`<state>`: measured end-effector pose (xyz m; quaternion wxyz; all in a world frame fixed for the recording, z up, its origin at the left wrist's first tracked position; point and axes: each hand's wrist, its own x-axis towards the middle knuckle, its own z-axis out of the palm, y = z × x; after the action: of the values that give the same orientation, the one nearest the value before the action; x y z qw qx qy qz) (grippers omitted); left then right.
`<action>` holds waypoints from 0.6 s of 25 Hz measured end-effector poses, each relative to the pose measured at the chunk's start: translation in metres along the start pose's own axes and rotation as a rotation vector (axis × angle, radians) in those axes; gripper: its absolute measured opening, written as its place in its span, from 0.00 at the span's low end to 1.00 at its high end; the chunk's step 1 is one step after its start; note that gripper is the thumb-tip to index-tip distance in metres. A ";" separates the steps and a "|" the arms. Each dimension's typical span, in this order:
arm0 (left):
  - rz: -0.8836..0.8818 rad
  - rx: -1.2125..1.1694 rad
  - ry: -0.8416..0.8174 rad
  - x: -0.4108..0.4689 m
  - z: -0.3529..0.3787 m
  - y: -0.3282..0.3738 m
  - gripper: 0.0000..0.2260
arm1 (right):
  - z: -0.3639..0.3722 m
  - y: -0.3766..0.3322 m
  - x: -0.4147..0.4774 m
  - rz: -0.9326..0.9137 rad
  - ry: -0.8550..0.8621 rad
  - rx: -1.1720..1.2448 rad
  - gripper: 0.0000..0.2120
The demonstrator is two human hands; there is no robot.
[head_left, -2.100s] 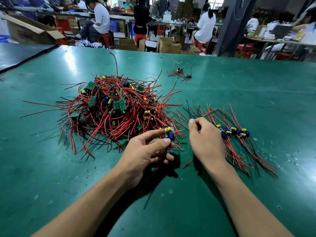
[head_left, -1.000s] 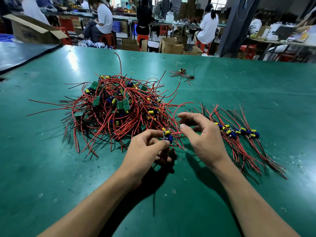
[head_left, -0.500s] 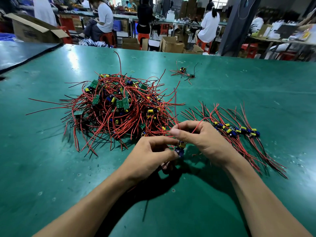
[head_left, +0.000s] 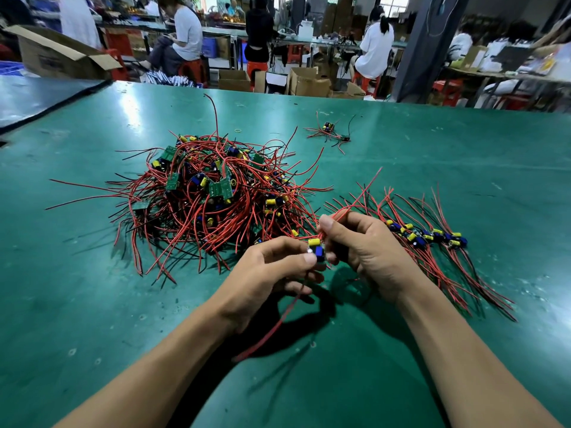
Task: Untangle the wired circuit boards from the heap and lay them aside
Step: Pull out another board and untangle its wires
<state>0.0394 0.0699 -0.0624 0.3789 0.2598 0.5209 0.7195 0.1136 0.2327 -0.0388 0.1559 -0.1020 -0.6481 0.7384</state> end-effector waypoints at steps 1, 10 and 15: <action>-0.016 -0.025 -0.005 0.000 0.000 0.001 0.14 | 0.001 0.000 0.000 0.000 -0.017 -0.002 0.11; 0.010 -0.045 0.041 0.001 0.004 -0.005 0.09 | 0.009 0.001 -0.003 -0.014 -0.068 -0.086 0.13; 0.002 0.006 0.076 0.004 0.008 -0.007 0.05 | 0.011 0.006 0.001 -0.091 0.189 -0.174 0.11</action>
<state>0.0452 0.0789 -0.0666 0.3574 0.2340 0.5365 0.7278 0.1078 0.2219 -0.0430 0.2399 -0.1547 -0.6962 0.6586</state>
